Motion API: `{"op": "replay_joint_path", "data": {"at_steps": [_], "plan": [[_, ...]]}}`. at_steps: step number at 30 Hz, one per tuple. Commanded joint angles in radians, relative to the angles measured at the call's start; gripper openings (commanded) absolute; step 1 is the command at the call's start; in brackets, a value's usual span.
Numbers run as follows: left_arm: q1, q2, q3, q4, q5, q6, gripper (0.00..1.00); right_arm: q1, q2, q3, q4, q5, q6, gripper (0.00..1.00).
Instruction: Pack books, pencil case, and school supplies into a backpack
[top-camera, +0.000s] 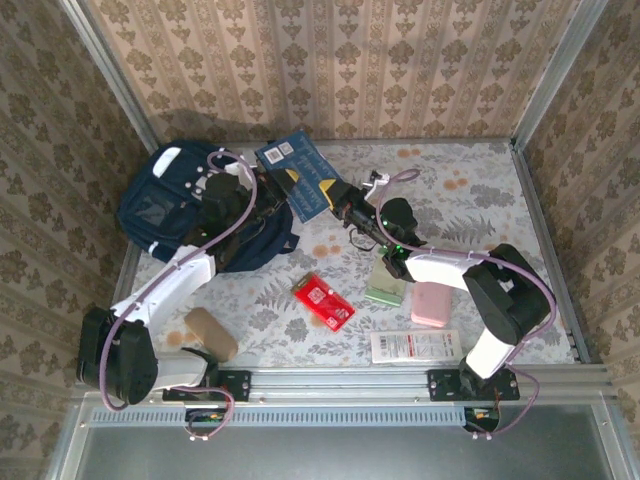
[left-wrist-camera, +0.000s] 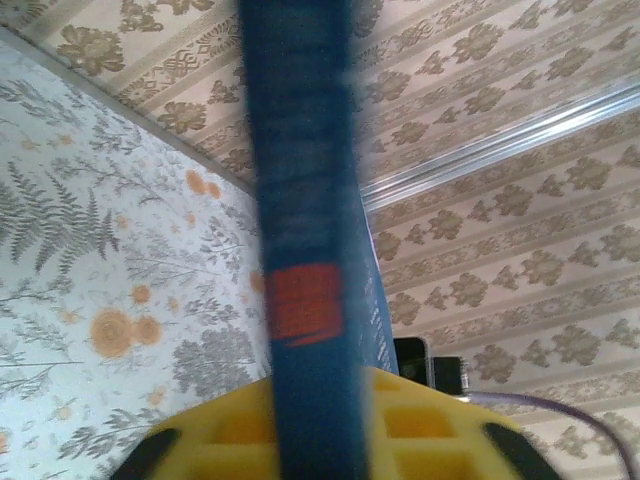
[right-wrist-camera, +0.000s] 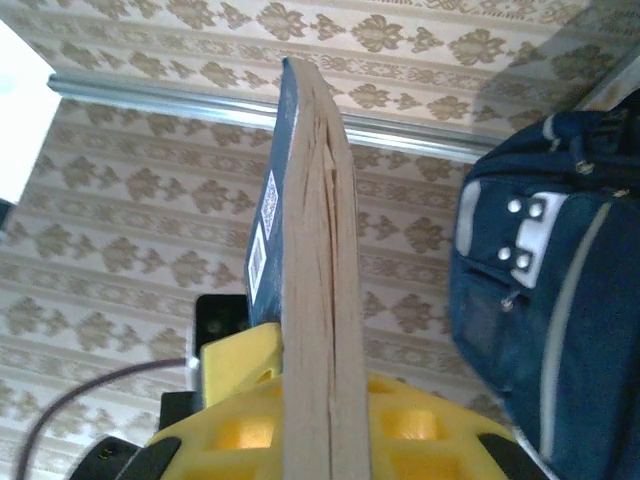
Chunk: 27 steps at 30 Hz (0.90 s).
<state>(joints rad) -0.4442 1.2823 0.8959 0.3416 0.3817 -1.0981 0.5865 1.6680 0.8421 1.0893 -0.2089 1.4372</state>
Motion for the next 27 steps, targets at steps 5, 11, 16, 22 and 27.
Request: {"op": "replay_joint_path", "data": {"at_steps": [5,11,16,22,27], "plan": [[0.098,0.000,0.141,-0.496,0.003,0.289,0.60,-0.081,-0.205,-0.068,-0.433,0.003,-0.199,0.00],[0.263,0.128,0.285,-0.807,0.041,0.578,0.63,-0.125,-0.360,-0.098,-0.690,-0.062,-0.419,0.00],[0.312,0.253,0.358,-0.910,-0.057,0.750,0.64,-0.126,-0.457,-0.124,-0.803,-0.031,-0.513,0.00],[0.395,0.396,0.385,-0.904,-0.062,0.802,0.64,-0.136,-0.508,-0.127,-0.808,-0.165,-0.612,0.00],[0.404,0.441,0.366,-0.839,0.044,0.795,0.64,-0.145,-0.490,-0.150,-0.769,-0.220,-0.590,0.00]]}}
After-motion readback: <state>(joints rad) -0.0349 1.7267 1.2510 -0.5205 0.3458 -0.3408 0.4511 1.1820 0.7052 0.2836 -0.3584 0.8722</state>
